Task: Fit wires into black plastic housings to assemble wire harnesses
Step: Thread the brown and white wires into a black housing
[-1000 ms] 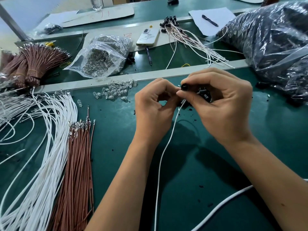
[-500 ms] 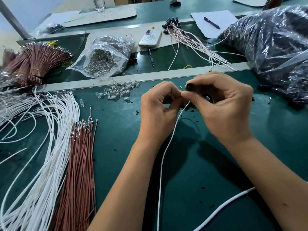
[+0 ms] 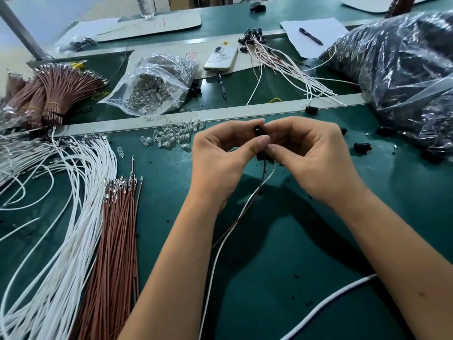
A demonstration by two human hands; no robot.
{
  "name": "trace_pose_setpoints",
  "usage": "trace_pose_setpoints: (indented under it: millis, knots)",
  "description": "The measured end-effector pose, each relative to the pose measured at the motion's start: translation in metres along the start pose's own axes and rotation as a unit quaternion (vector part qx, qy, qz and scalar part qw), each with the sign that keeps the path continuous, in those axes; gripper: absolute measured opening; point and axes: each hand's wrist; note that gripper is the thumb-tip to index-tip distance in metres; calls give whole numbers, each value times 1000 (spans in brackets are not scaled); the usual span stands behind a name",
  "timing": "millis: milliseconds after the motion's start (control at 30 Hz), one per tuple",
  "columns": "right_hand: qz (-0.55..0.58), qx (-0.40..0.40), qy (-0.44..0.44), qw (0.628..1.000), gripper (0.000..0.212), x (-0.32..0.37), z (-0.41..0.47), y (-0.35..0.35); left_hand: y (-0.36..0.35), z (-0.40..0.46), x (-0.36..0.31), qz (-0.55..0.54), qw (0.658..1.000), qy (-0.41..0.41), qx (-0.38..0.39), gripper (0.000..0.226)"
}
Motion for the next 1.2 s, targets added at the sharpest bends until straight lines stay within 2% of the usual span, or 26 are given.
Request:
trace_pose_setpoints:
  millis: [133,267,533,833,1200]
  knots:
    - [-8,-3,-19,1000,19,-1,1,2,0,-1,0,19,999,-33,8,25]
    - [-76,22,-13,997,6,-2,2,6,0,-1,-1,12,999,-46,15,27]
    - [-88,-25,83,992,18,2,1,6,0,-1,-5,-20,998,-45,48,31]
    - [-83,-47,91,991,12,7,-2,3,2,-1,-9,-1,998,-49,45,25]
    - [-55,-27,86,994,24,10,-1,3,-3,-4,-15,-15,997,-53,59,31]
Point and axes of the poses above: each hand's wrist, its own z-axis towards the middle knuckle, its own y-axis out of the back of the hand, x = y × z, and after that the axes turned 4 degrees about -x, right-handed
